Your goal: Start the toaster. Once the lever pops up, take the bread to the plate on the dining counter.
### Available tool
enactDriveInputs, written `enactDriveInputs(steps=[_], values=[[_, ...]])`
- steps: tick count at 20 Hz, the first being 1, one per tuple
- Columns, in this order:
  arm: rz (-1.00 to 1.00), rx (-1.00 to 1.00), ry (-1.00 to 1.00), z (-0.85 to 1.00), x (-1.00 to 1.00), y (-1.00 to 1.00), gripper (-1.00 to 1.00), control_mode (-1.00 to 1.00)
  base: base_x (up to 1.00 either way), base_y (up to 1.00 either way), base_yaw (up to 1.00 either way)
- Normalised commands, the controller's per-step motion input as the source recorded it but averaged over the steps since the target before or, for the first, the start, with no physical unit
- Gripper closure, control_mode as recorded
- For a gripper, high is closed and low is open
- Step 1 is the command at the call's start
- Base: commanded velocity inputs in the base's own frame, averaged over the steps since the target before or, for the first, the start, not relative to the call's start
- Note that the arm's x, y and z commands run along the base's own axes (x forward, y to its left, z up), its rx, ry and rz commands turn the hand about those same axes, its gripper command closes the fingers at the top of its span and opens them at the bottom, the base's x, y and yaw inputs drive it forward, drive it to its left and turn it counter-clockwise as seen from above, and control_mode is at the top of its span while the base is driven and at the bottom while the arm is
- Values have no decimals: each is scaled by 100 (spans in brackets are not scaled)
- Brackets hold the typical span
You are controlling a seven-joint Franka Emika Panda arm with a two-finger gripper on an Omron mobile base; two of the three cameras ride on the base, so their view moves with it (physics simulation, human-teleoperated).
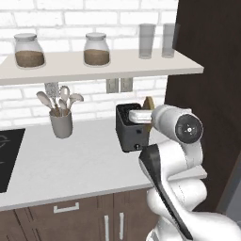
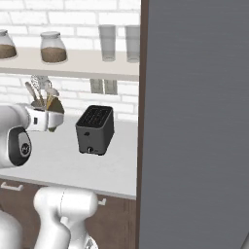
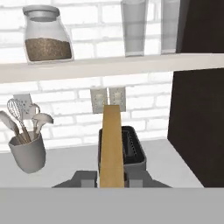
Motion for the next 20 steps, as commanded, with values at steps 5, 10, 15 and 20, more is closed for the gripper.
enactDriveInputs(steps=[5, 10, 15, 20], values=[[0, 1, 16, 28, -100, -2, 100, -100, 0, 0, 0], [0, 0, 2, 0, -97, -12, 100, -100, 0, 0, 0], [5, 0, 5, -1, -52, -8, 100, -100, 0, 0, 0], [1, 1, 0, 0, 0, 0, 100, -100, 0, 0, 0]])
